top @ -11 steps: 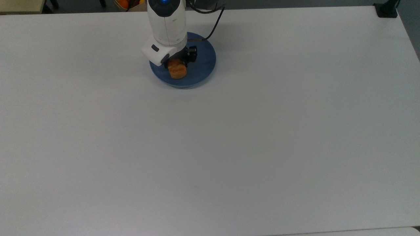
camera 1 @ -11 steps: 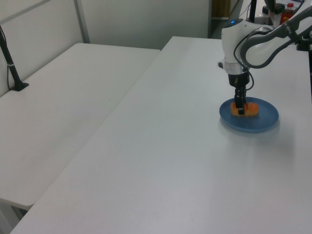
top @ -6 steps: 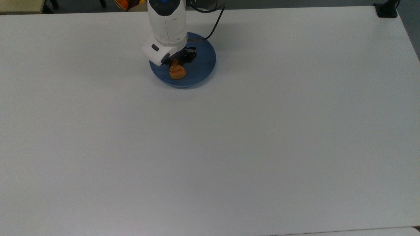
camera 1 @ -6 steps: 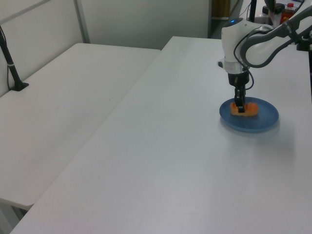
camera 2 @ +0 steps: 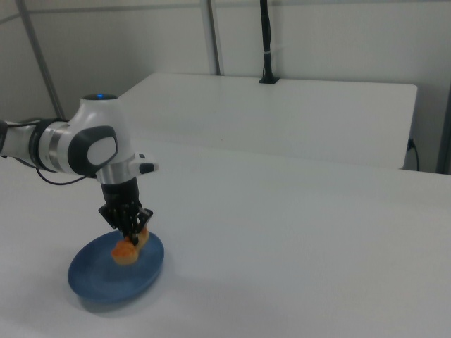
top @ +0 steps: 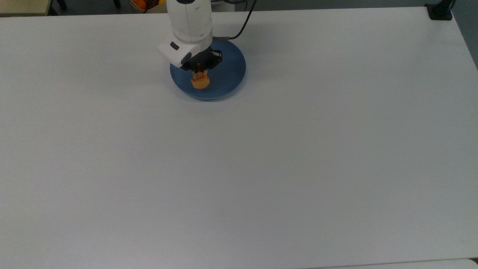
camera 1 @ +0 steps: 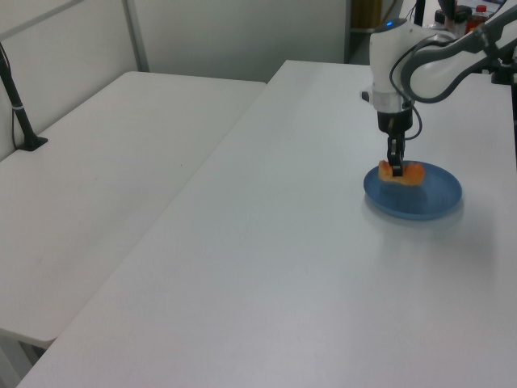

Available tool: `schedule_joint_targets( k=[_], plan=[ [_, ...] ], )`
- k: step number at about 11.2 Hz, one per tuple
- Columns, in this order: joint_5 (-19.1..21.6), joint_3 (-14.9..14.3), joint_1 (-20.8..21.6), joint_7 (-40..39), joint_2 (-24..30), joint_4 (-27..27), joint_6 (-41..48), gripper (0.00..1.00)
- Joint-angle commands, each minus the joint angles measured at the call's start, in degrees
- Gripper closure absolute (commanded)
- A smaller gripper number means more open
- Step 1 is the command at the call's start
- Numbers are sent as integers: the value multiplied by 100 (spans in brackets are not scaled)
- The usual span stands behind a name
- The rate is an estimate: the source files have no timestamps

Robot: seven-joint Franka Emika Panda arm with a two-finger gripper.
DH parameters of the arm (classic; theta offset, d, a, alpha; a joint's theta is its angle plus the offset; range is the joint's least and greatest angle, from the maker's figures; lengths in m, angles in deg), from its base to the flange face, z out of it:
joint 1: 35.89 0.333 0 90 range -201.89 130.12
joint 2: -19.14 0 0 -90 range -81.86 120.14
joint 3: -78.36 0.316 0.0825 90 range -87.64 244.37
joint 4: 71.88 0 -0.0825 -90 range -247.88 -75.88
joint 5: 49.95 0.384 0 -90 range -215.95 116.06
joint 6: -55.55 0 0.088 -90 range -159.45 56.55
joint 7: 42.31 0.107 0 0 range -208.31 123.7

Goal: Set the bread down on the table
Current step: 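Lift the bread roll up off the blue plate, then carry the bread roll away from the plate and lower it to the table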

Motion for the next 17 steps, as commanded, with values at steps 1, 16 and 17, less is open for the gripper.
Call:
schedule_joint_targets(
  k=[1, 16, 17],
  plan=[
    [-108, -87, -126, -96, 574, 475, 973, 94],
    [552, 1721, 1330, 2537, 303, 1683, 1542, 90],
    [552, 1862, 1541, 2827, 154, 1674, 1357, 90]
  ],
)
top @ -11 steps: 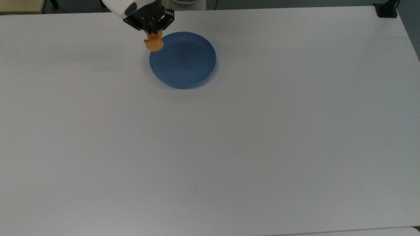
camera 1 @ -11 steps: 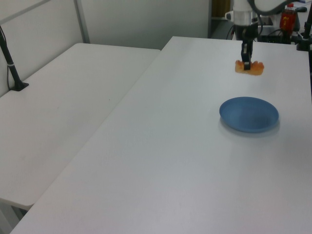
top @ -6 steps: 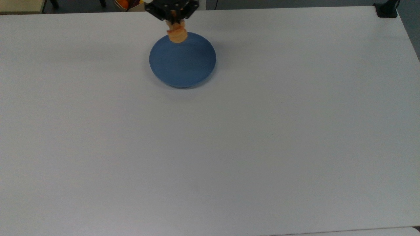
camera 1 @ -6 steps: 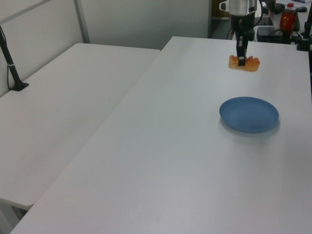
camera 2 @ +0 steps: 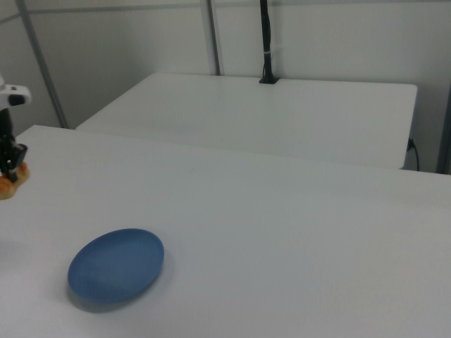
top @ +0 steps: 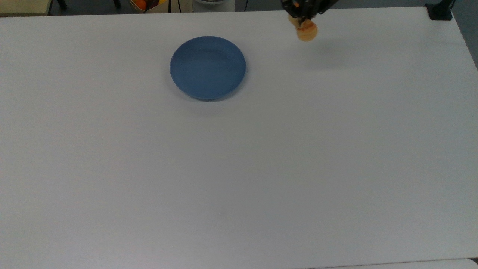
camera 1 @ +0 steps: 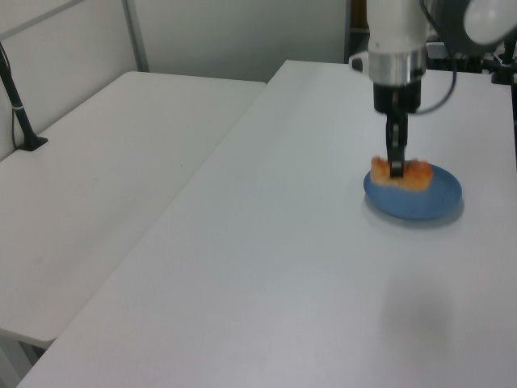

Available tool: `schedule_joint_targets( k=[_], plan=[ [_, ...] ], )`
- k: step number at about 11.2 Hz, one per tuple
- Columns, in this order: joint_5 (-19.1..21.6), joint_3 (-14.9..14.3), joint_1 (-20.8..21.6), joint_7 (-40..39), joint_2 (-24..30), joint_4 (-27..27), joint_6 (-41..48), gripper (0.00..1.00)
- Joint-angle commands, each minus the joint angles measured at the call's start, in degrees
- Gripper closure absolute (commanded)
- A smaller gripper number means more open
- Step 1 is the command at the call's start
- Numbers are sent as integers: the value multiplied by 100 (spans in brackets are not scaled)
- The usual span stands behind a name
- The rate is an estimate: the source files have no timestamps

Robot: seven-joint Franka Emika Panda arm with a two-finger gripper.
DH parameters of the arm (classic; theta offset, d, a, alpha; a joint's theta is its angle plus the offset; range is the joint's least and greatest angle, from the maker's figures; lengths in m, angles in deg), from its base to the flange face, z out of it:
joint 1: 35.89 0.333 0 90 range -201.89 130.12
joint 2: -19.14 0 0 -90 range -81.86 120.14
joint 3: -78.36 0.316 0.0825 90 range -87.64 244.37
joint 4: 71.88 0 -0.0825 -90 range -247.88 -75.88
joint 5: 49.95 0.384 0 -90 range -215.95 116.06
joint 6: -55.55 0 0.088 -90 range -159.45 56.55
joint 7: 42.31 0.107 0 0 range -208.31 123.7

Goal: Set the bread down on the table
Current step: 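Carry the bread roll away from the plate and lower it to the table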

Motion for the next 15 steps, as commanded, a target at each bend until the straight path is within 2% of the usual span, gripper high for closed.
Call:
schedule_joint_targets(
  k=[1, 3, 5, 9, 13, 15],
  plan=[
    [37, 344, 606, 992, -393, -49, -618, 90],
    [37, 477, 914, 1695, -753, -40, -1022, 86],
    [2, 547, 1065, 2066, -1122, -32, -1365, 85],
    [-191, 547, 1082, 2383, -1765, -5, -1937, 85],
    [-428, 547, 1267, 2463, -2108, -14, -2130, 84],
    [-438, 539, 1258, 2594, -2117, -14, -2140, 78]
  ],
)
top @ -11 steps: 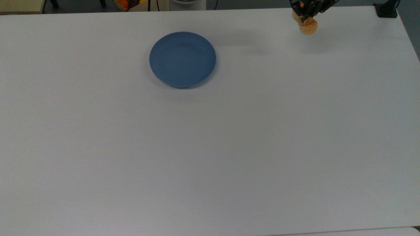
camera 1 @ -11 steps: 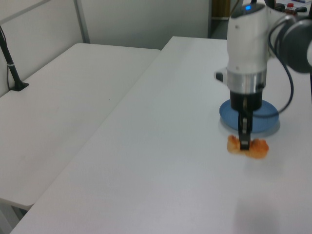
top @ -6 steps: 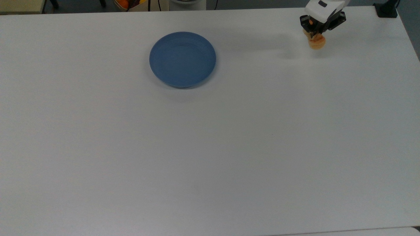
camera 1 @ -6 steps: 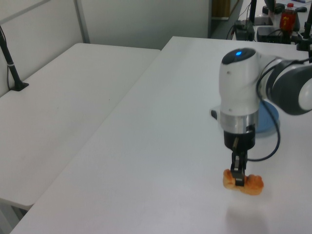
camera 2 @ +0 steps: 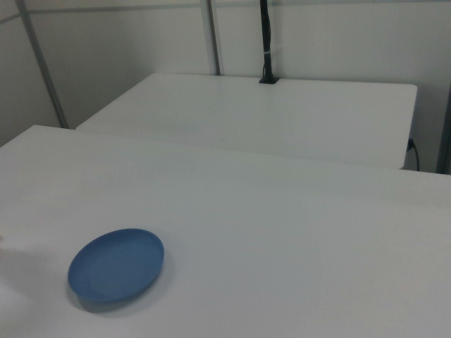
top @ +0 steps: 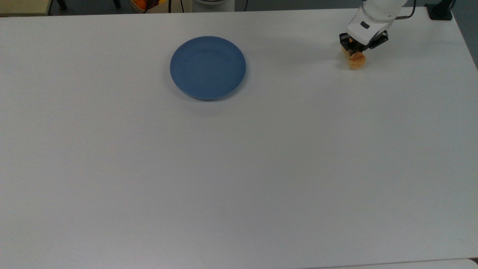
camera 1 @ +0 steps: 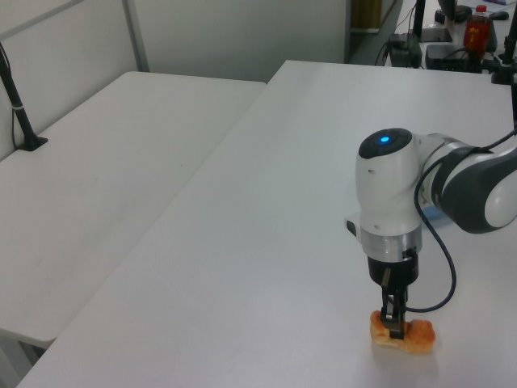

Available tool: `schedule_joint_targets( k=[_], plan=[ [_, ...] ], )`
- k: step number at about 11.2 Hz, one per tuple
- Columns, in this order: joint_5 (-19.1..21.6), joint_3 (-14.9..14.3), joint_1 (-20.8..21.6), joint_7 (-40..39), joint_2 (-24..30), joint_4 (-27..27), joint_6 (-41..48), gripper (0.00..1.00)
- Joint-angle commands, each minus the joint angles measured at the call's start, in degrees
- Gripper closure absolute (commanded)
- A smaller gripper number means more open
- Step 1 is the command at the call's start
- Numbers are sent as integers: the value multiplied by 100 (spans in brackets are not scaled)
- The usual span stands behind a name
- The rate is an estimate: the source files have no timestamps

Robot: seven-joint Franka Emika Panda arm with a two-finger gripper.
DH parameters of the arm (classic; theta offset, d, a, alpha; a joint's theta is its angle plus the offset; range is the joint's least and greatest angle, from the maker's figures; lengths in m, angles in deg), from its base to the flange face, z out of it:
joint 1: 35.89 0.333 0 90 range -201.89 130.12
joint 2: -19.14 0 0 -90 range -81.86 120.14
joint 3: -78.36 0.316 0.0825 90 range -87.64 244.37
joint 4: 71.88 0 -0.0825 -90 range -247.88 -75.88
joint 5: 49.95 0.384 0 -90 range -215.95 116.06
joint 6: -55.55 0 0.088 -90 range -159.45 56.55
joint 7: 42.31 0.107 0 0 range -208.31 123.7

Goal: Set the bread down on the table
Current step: 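Carry the bread roll away from the plate and lower it to the table, then open the gripper to release the bread roll on the table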

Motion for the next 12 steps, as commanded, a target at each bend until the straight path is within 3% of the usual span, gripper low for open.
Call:
schedule_joint_targets(
  k=[1, 3, 4, 5, 6, 8, 12],
  plan=[
    [-185, -17, 18, 423, -26, 10, -113, 66],
    [-300, -17, 9, 748, -17, -7, -96, 37],
    [-361, -17, 17, 775, -17, -16, -70, 28],
    [-370, -17, 17, 802, -17, -16, -61, 9],
    [-466, -17, 9, 793, -9, -25, -43, 0],
    [-555, -17, -35, 793, 52, -16, 9, 0],
    [-555, -8, -271, 461, 772, -25, 816, 0]
  ],
)
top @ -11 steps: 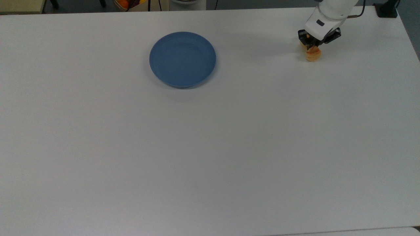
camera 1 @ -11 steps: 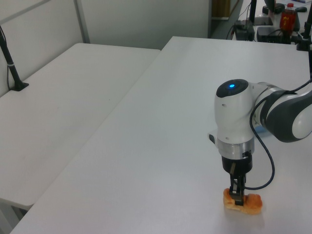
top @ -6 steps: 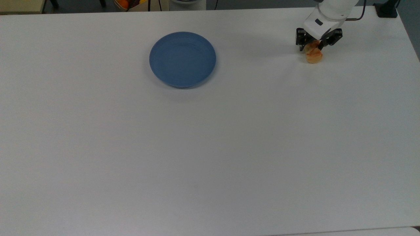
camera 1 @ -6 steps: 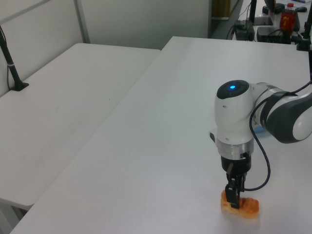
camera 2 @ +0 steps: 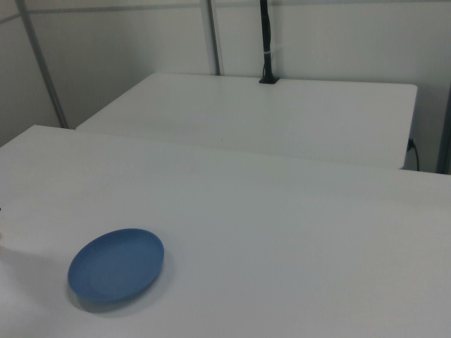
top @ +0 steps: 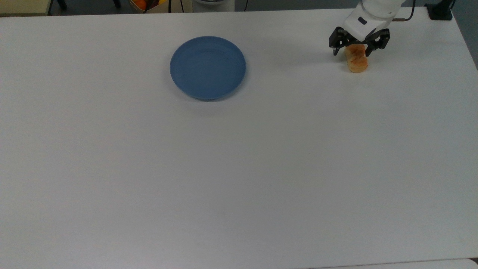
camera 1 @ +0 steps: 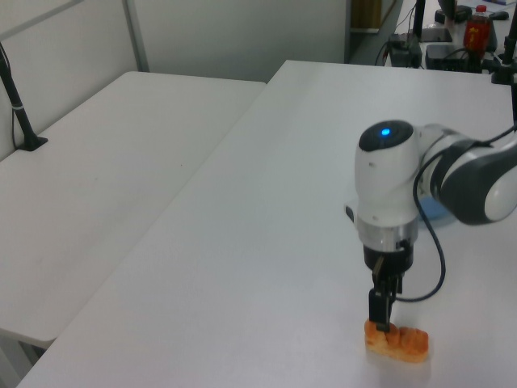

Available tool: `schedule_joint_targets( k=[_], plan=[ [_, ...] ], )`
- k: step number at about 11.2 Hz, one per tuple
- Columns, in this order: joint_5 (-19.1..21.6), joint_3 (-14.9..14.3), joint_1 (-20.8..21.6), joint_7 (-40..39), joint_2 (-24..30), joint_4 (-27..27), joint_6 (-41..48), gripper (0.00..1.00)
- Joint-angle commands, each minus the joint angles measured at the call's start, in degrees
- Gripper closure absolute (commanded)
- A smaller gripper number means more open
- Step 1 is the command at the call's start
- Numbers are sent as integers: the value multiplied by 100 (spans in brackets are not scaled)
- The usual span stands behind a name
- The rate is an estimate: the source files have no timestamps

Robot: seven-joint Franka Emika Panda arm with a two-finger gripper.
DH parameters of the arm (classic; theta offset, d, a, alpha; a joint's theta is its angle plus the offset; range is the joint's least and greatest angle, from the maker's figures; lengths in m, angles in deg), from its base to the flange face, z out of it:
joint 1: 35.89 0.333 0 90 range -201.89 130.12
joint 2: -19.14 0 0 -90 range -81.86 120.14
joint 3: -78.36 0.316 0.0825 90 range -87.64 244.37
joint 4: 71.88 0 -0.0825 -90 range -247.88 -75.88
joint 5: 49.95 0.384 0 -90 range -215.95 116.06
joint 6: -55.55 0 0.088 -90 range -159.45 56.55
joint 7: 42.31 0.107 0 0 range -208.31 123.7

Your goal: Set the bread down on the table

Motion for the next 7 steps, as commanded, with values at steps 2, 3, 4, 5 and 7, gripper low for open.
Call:
schedule_joint_targets(
  k=[2, 3, 4, 5, 7],
  plan=[
    [-15, -5, -510, -555, 1038, -78, 875, 0],
    [-6, 13, -782, -722, 1267, -60, 1129, 0],
    [46, 56, -1150, -1080, 1487, -51, 1349, 0],
    [134, 48, -1502, -1527, 1689, -51, 1508, 0],
    [318, -188, -2074, -2259, 1997, -43, 1676, 0]
  ],
)
